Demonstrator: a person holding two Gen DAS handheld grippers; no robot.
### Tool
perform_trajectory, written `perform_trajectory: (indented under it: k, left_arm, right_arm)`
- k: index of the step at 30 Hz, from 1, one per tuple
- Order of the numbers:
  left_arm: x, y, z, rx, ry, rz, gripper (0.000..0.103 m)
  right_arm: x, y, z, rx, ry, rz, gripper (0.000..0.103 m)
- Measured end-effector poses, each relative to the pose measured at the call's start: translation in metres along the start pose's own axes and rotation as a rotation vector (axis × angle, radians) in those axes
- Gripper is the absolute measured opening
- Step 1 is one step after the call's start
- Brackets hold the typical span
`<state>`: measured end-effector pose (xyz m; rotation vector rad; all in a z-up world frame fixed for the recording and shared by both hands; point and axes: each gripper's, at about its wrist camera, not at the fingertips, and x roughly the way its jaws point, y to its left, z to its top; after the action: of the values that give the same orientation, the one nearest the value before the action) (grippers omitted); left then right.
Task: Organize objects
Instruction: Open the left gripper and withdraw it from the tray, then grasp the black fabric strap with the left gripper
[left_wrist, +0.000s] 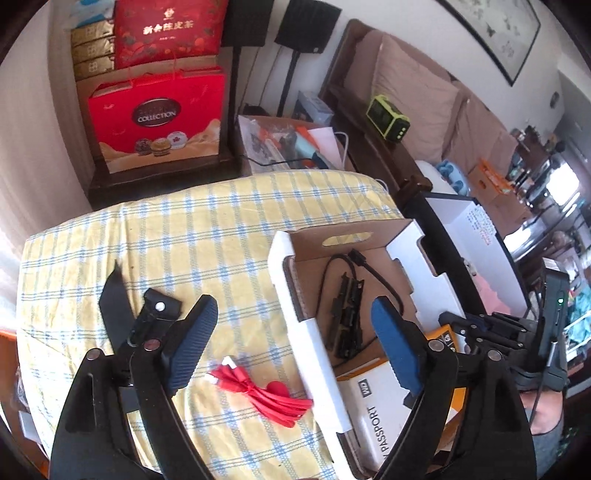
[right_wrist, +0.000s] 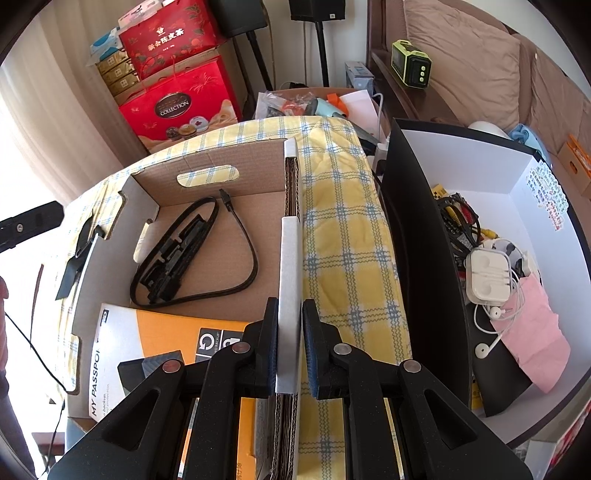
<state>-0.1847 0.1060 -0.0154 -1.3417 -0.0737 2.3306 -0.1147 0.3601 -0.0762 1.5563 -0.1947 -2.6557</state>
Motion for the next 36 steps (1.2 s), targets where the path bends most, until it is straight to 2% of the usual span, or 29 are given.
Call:
perform_trajectory:
  k: [2, 6, 18, 36]
  left_arm:
    - [-0.004, 0.012, -0.003, -0.025, -0.003, 0.003, 0.092]
    - [-0.010, 0.034, -0.010, -0.070, -0.009, 0.035, 0.092]
    - [-0.030, 0.059, -0.038, -0.034, -0.042, 0.171, 0.093]
    - [-0.023, 0.108, -0.059, -0.115, -0.007, 0.213, 0.093]
  right_arm:
    - [0.000, -0.001, 0.000, 0.000, 0.001, -0.003, 0.013]
    - [-0.002, 0.000, 0.001, -0.004, -0.006, -0.015, 0.013]
    - [-0.002, 0.006, 0.002, -0.025, -0.017, -0.041, 0.012]
    - [-0.001, 0.007, 0.000, -0.041, -0.012, -0.053, 0.012]
